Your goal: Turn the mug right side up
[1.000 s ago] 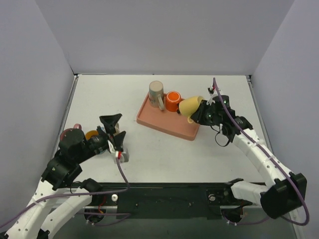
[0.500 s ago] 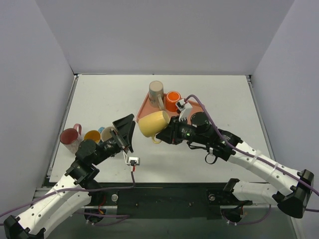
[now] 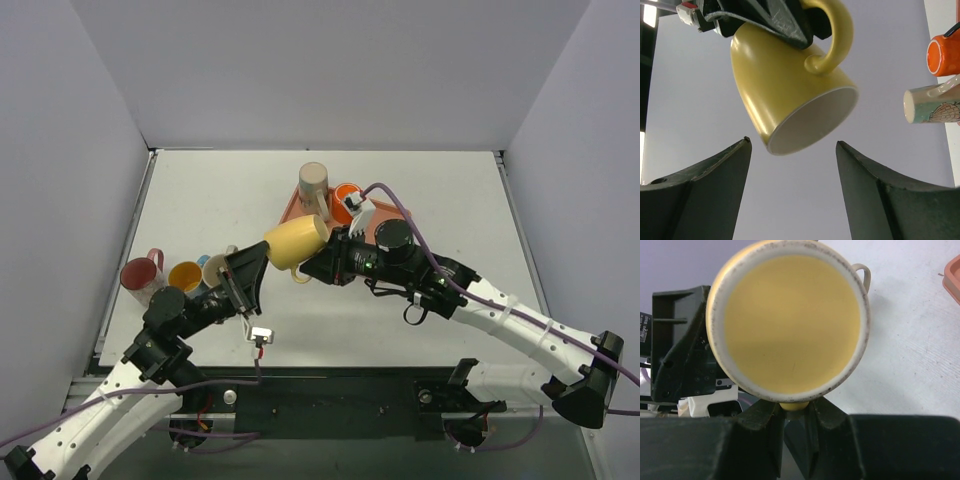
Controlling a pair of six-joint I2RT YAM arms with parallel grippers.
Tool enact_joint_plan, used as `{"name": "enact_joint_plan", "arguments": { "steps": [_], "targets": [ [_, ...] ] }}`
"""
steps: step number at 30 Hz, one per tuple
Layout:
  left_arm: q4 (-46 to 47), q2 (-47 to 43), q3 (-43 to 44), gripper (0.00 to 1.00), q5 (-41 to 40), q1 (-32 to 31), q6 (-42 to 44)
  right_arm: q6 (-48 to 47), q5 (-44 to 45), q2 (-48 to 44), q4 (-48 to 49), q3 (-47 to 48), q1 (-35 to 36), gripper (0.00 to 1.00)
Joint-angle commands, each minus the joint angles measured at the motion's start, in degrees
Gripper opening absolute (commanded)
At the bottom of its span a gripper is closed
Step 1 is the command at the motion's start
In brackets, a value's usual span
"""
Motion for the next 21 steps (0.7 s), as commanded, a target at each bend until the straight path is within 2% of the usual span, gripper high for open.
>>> {"name": "enact_joint_plan", "arguments": {
  "steps": [1,5,9,11,13,14,15,17,18,19,20,21],
  "targets": [
    [0.72,0.65,1.07,0.79,2.97,-0.59,1.68,-0.16,0.46,0.57,7.21,4.74,0.43,0.00],
    [3.02,1.97,1.77,0.74,2.27,-1.47,2.56,0.11,-0.77,2.06,7.56,5.09,0.52,0.00],
    [5.03,2.85,1.60,0.61,2.28,-2.26,2.39,0.28,-3.23,3.91,8.35,6.32,1.22,0.00],
    [6.97,3.38,1.77,0.51,0.70,-2.61,0.37,0.02,-3.67,4.00,8.44,6.06,1.31,0.00],
    [6.88,3.82,2.65,0.28,-0.89,-2.87,-1.03,-0.50,-3.59,4.35,7.57,5.89,1.22,0.00],
    [6.71,3.73,2.91,0.21,-0.98,-2.96,-1.74,-0.51,-3.41,4.53,7.39,5.97,1.05,0.00],
    [6.53,3.47,3.00,0.08,-0.89,-3.05,-1.92,-0.59,-3.41,4.88,6.86,5.89,0.78,0.00],
    [4.08,2.77,3.53,0.00,-0.45,-3.14,-1.92,-0.42,-2.02,5.06,5.55,5.80,-0.36,0.00],
    [-0.45,2.59,5.10,0.00,-1.50,-3.31,-2.09,-0.25,-1.48,4.53,4.93,5.54,-1.67,0.16],
    [-3.20,2.68,6.16,0.00,-2.73,-3.49,-2.62,-0.42,0.52,4.27,3.36,4.84,-2.46,0.24],
    [-9.92,3.72,9.13,0.00,-5.78,-3.58,-4.62,-0.77,3.24,3.13,2.39,4.22,-3.86,0.37],
    [-12.25,4.34,10.55,0.00,-8.34,-3.75,-6.38,-1.90,4.57,2.25,0.55,3.78,-4.40,0.43]
  ]
}}
